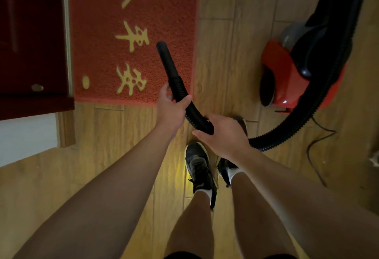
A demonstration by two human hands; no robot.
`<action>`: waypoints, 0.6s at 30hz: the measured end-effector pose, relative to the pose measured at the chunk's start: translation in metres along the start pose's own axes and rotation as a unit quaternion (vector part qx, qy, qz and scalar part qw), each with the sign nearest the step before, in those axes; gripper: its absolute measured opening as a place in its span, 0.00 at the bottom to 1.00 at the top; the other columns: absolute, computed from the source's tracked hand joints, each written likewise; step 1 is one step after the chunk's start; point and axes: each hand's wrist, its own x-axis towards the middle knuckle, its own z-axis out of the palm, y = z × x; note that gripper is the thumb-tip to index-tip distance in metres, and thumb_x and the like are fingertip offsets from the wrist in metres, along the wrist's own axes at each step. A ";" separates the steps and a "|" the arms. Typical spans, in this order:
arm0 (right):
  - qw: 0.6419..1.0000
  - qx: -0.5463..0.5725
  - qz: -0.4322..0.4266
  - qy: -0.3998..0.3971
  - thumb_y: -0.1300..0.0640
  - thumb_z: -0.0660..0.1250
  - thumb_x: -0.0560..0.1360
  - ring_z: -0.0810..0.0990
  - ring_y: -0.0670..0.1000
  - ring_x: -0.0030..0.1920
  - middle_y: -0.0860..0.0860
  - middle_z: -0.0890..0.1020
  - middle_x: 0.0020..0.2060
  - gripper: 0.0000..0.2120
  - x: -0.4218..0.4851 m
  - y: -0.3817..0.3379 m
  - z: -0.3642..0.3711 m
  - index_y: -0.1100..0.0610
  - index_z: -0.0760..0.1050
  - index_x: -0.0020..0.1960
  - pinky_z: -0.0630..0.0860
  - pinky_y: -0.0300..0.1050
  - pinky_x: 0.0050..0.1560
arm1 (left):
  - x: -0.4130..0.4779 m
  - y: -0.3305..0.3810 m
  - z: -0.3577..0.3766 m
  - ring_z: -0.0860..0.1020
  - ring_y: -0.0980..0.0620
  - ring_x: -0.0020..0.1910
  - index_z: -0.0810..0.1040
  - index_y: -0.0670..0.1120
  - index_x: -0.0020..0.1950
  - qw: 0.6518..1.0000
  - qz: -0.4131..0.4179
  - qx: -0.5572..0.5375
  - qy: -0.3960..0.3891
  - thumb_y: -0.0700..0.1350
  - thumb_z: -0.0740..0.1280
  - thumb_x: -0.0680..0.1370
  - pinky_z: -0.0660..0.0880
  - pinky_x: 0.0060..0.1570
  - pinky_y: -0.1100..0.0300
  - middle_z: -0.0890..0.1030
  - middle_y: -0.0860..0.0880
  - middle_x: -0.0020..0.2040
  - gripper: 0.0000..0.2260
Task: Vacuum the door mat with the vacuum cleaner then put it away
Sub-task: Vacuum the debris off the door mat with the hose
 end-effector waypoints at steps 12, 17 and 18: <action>1.000 0.011 0.012 -0.007 0.37 0.67 0.75 0.77 0.45 0.36 0.44 0.78 0.36 0.14 -0.022 0.017 0.000 0.47 0.75 0.49 0.78 0.49 0.37 | -0.021 -0.013 0.015 0.79 0.55 0.57 0.62 0.49 0.78 0.999 0.036 0.030 0.009 0.38 0.73 0.77 0.77 0.59 0.57 0.79 0.48 0.63 0.33; 0.999 0.021 0.024 -0.007 0.36 0.68 0.74 0.78 0.45 0.39 0.44 0.79 0.37 0.15 -0.029 0.040 -0.008 0.46 0.76 0.52 0.79 0.50 0.40 | -0.031 -0.017 0.037 0.79 0.51 0.63 0.61 0.51 0.80 0.998 0.048 0.045 -0.013 0.38 0.72 0.78 0.76 0.65 0.52 0.78 0.51 0.65 0.34; 0.999 0.025 0.027 -0.006 0.36 0.68 0.74 0.78 0.45 0.39 0.43 0.79 0.38 0.15 -0.031 0.046 -0.009 0.46 0.76 0.52 0.79 0.51 0.41 | -0.032 -0.018 0.043 0.78 0.51 0.64 0.62 0.51 0.80 0.997 0.055 0.052 -0.020 0.37 0.72 0.78 0.76 0.66 0.51 0.78 0.52 0.65 0.34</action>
